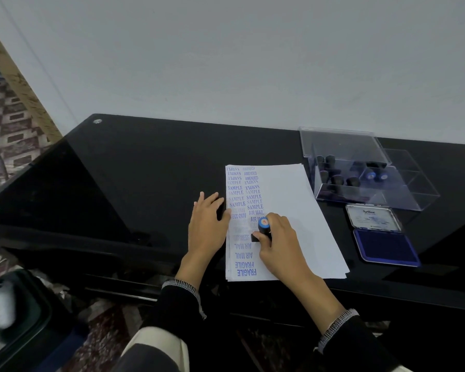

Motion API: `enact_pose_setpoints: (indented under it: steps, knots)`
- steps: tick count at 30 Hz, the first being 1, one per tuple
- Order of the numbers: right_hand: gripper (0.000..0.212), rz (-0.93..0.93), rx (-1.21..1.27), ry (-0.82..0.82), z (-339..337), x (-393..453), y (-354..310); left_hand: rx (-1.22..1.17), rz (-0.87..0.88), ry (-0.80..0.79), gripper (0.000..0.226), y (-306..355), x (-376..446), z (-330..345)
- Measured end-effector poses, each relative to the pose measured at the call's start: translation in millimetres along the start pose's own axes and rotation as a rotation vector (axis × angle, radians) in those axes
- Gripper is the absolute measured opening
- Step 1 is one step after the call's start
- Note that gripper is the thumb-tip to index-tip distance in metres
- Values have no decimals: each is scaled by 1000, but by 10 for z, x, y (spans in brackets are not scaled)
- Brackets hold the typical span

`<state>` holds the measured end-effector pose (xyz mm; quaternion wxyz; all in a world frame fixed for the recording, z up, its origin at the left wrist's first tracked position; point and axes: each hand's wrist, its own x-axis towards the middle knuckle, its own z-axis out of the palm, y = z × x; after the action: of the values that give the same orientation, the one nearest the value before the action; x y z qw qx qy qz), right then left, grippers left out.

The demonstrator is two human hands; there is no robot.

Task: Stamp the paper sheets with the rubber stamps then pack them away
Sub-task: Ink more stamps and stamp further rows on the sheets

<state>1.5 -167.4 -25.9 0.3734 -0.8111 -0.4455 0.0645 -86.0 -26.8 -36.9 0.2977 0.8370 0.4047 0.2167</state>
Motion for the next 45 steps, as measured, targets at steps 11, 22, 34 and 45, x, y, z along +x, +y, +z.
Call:
enact_pose_setpoints:
  steps: [11, 22, 34, 45]
  knots:
    - [20, 17, 12, 11, 3, -9, -3, -8, 26, 19, 40, -12, 3, 10]
    - [19, 39, 16, 4, 8, -6, -4, -7, 38, 21, 40, -37, 19, 25]
    - [27, 167, 193, 18, -216, 124, -17, -36, 57, 62, 35, -24, 30, -7]
    - [13, 363, 563, 563, -312, -117, 140, -25, 51, 71, 36, -41, 51, 19]
